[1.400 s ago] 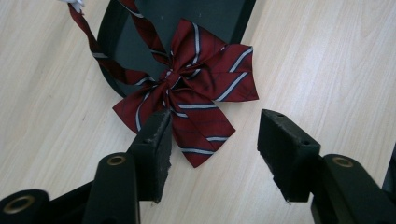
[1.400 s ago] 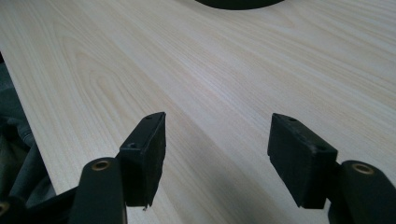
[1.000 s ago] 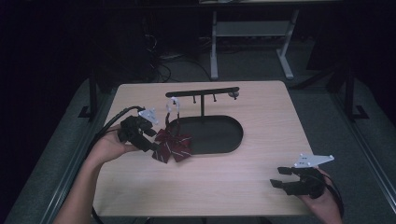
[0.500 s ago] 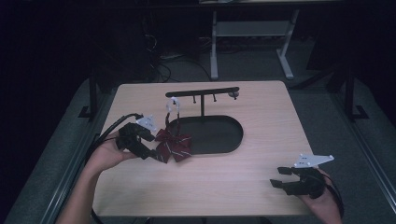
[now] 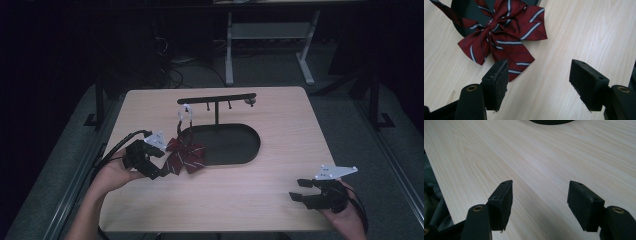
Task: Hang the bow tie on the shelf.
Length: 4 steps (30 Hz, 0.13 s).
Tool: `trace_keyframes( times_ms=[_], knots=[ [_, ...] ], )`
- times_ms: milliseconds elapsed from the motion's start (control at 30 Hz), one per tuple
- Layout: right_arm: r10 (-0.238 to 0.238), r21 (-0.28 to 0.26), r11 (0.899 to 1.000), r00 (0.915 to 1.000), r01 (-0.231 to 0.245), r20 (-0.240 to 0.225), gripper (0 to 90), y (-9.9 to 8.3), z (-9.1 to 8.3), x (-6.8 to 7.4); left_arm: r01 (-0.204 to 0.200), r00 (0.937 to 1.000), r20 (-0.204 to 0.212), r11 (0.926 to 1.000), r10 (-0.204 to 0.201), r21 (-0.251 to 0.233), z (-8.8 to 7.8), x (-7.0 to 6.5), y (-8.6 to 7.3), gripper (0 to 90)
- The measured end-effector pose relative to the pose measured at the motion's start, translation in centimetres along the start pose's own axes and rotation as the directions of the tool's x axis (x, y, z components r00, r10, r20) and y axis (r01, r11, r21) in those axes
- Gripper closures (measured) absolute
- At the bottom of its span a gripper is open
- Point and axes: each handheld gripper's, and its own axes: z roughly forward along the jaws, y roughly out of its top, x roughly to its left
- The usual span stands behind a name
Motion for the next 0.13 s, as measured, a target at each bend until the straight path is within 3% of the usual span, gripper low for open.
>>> trace_keyframes(
  times_ms=[133],
  knots=[
    [0.001, 0.0, 1.0, 1.0, -0.001, 0.0, 36.6, 0.03, -0.01, 0.02, -0.009, 0.9999, -0.006, 1.0, 0.009, 0.0, 0.07, -0.42, -0.33, 30.9]
  ],
)
